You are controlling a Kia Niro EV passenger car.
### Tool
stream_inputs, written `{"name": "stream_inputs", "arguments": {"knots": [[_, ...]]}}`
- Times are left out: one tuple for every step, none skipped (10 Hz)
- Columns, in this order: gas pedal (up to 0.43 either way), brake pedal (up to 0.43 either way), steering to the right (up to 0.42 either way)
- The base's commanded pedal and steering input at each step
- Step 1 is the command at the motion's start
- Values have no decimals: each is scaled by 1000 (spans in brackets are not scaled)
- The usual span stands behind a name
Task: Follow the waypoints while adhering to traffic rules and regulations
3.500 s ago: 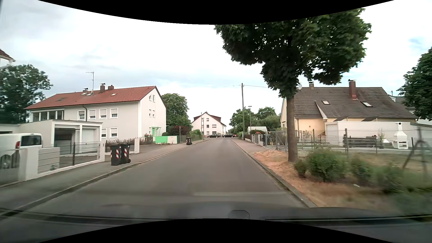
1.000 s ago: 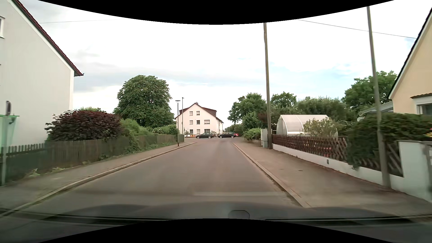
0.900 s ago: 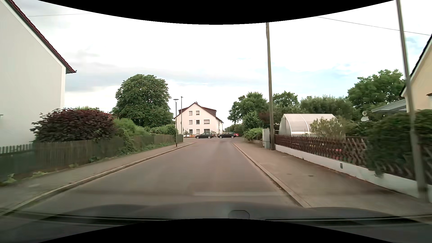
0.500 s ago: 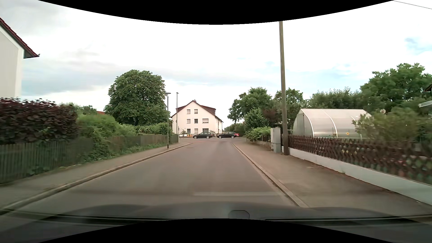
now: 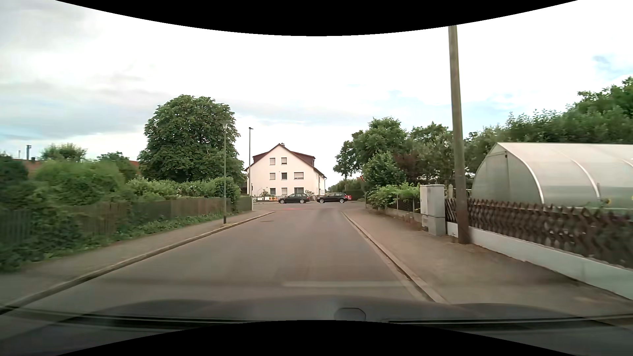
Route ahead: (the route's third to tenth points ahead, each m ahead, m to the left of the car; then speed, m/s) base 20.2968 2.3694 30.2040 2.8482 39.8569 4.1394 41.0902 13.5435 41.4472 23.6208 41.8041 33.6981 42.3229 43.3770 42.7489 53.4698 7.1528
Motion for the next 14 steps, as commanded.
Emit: {"name": "stream_inputs", "arguments": {"knots": [[0, 55, -6], [0, 61, -5], [0, 61, -5], [0, 67, -4], [0, 79, -4], [0, 98, -4], [0, 98, -4], [0, 104, -5], [0, 104, -5], [0, 104, -5], [0, 110, -4], [0, 116, -3], [0, 122, -3], [0, 122, -3]]}}
